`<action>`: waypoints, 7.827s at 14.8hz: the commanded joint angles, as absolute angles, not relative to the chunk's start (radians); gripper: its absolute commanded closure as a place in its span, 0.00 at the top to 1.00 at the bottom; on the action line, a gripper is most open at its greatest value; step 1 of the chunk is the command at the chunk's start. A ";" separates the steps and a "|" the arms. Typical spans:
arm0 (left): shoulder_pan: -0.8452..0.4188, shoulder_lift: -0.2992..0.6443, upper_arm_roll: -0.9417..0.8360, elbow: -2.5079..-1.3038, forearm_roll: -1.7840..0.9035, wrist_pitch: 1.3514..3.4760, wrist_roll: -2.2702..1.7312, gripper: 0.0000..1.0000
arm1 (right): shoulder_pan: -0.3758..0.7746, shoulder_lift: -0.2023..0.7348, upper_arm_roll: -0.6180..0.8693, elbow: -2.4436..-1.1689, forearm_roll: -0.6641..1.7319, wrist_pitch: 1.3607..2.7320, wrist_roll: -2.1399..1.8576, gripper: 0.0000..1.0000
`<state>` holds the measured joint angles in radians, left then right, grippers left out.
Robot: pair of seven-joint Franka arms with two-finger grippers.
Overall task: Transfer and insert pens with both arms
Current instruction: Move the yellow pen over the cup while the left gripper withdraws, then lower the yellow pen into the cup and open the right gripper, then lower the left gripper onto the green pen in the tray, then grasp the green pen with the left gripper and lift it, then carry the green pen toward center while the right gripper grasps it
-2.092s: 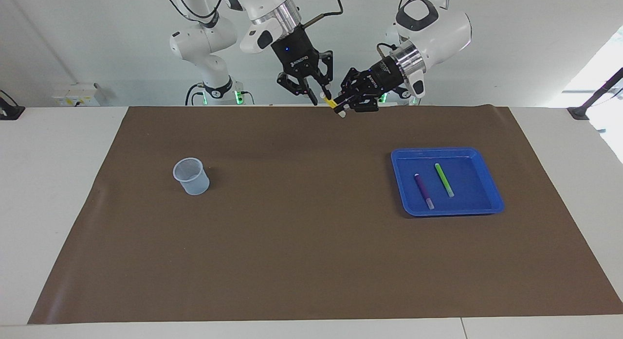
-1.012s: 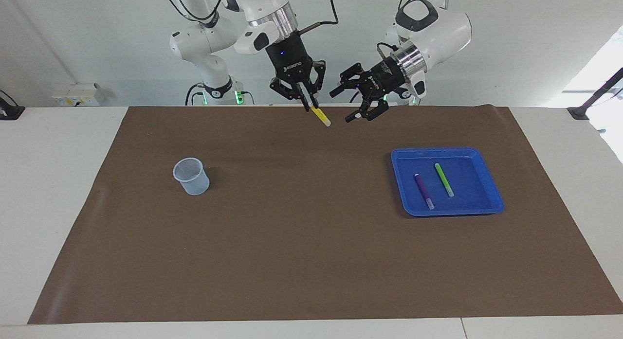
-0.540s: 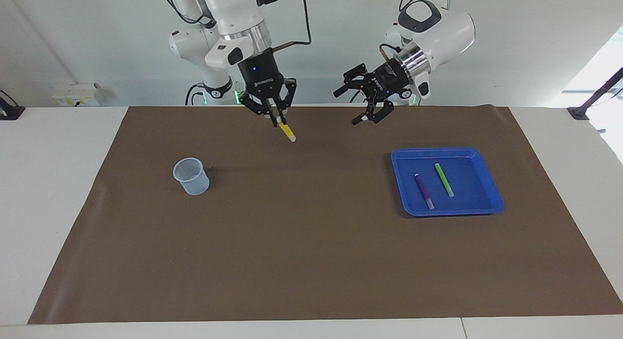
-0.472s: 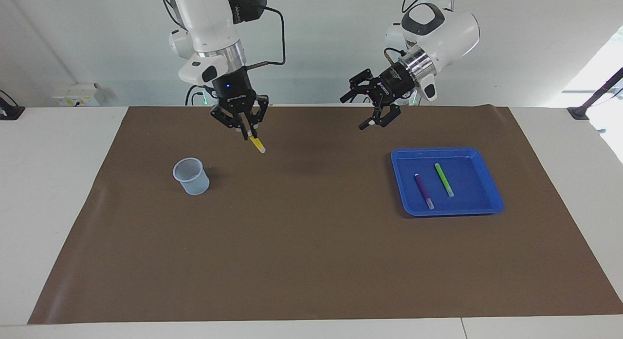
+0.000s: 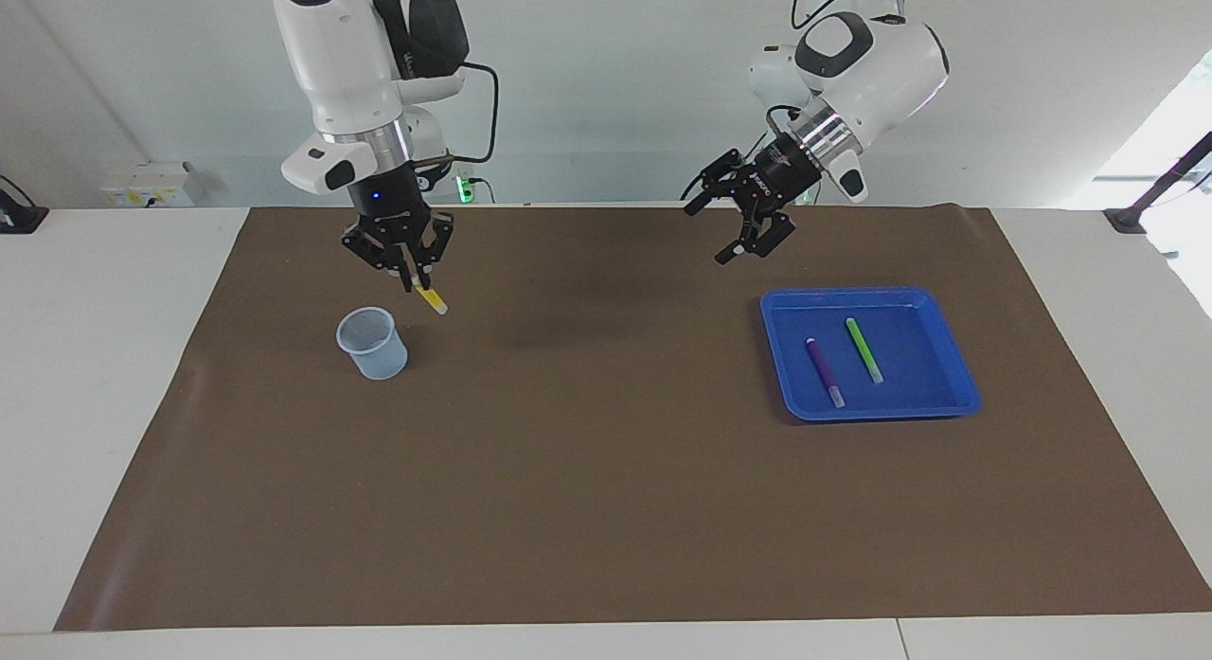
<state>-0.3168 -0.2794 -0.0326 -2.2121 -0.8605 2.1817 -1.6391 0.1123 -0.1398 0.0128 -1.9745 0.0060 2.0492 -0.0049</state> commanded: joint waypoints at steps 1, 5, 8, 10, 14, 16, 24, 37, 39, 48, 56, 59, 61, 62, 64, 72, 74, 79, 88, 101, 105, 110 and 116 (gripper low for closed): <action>-0.233 -0.293 -0.034 -2.188 -0.784 2.053 -1.574 1.00 | 0.040 -0.192 0.026 -2.051 -0.017 2.083 -0.087 0.00; -0.141 -0.293 -0.028 -2.175 -0.671 1.947 -1.453 1.00 | -0.018 -0.248 0.026 -2.193 -0.017 2.205 -0.184 0.00; -0.101 -0.275 -0.026 -2.142 -0.481 1.908 -1.401 1.00 | -0.034 -0.270 0.023 -2.252 -0.017 2.261 -0.216 0.00; -0.063 -0.273 -0.026 -2.134 -0.434 1.872 -1.279 1.00 | -0.041 -0.271 0.018 -2.275 -0.017 2.275 -0.216 0.00; 0.015 -0.256 -0.026 -2.137 -0.378 1.838 -1.001 1.00 | -0.048 -0.259 0.017 -2.321 -0.011 2.344 -0.207 0.00; 0.038 -0.241 -0.025 -2.140 -0.362 1.851 -0.843 1.00 | -0.048 -0.242 0.017 -2.344 -0.009 2.391 -0.204 0.00; 0.075 -0.048 -0.025 -2.151 -0.160 2.044 -0.217 1.00 | -0.049 -0.166 0.017 -2.385 0.000 2.531 -0.192 0.00; 0.017 0.121 -0.025 -2.237 -0.086 2.275 0.038 0.82 | -0.091 -0.143 0.017 -2.309 0.000 2.453 -0.114 1.00; 0.011 0.140 -0.025 -2.237 -0.045 2.283 0.040 0.82 | -0.089 -0.144 0.017 -2.231 0.000 2.329 -0.083 1.00; 0.011 0.144 -0.025 -2.237 -0.043 2.299 0.043 0.41 | -0.072 -0.066 0.028 -1.812 -0.018 1.811 0.021 1.00; 0.021 0.144 -0.023 -2.234 -0.043 2.299 0.043 0.00 | -0.041 0.017 0.043 -1.568 -0.020 1.556 0.077 1.00; 0.025 0.146 -0.023 -2.226 -0.043 2.296 0.043 0.00 | -0.041 -0.006 0.058 -1.586 -0.021 1.534 0.084 1.00; 0.026 0.158 -0.023 -2.200 -0.043 2.275 0.044 0.00 | -0.041 -0.020 0.058 -1.604 -0.021 1.536 0.086 1.00; 0.026 0.163 -0.023 -2.172 -0.043 2.241 0.043 0.00 | -0.040 -0.023 0.060 -1.608 -0.021 1.536 0.086 1.00; 0.049 0.164 -0.026 -2.122 -0.043 2.185 0.044 0.00 | -0.041 -0.028 0.067 -1.617 -0.020 1.540 0.084 1.00; 0.054 0.149 -0.026 -1.927 -0.133 1.894 0.017 0.00 | -0.049 -0.026 0.067 -1.614 -0.017 1.551 0.083 1.00; 0.048 0.147 -0.026 -1.843 -0.164 1.794 0.002 0.00 | -0.060 -0.026 0.066 -1.614 -0.011 1.552 0.083 1.00; 0.035 0.066 -0.037 -1.779 -0.334 1.672 -0.274 0.00 | -0.054 -0.020 0.061 -1.612 -0.006 1.598 0.084 1.00; -0.041 -0.067 -0.061 -1.792 -0.639 1.663 -1.062 0.00 | 0.005 -0.018 -0.014 -1.611 -0.003 1.600 0.080 1.00; -0.263 -0.225 -0.078 -2.018 -1.012 1.943 -1.606 0.00 | 0.037 -0.018 0.029 -1.597 0.255 1.609 0.184 1.00; -0.405 -0.288 -0.078 -2.149 -1.095 2.185 -1.664 0.00 | 0.132 -0.014 0.049 -1.598 0.477 1.755 0.356 1.00; -0.548 -0.324 -0.078 -2.241 -1.149 2.456 -1.727 0.00 | 0.236 -0.014 0.049 -1.598 0.561 1.810 0.451 1.00; -0.548 -0.325 -0.078 -2.244 -1.163 2.460 -1.747 0.00 | 0.386 -0.025 0.049 -1.626 0.528 1.847 0.502 1.00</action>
<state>-0.5350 -0.2936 -0.0853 -2.2120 -1.1438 2.4387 -1.7318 0.3516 -0.0115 0.0535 -1.6013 0.5368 1.8267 0.4956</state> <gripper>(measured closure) 0.833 0.000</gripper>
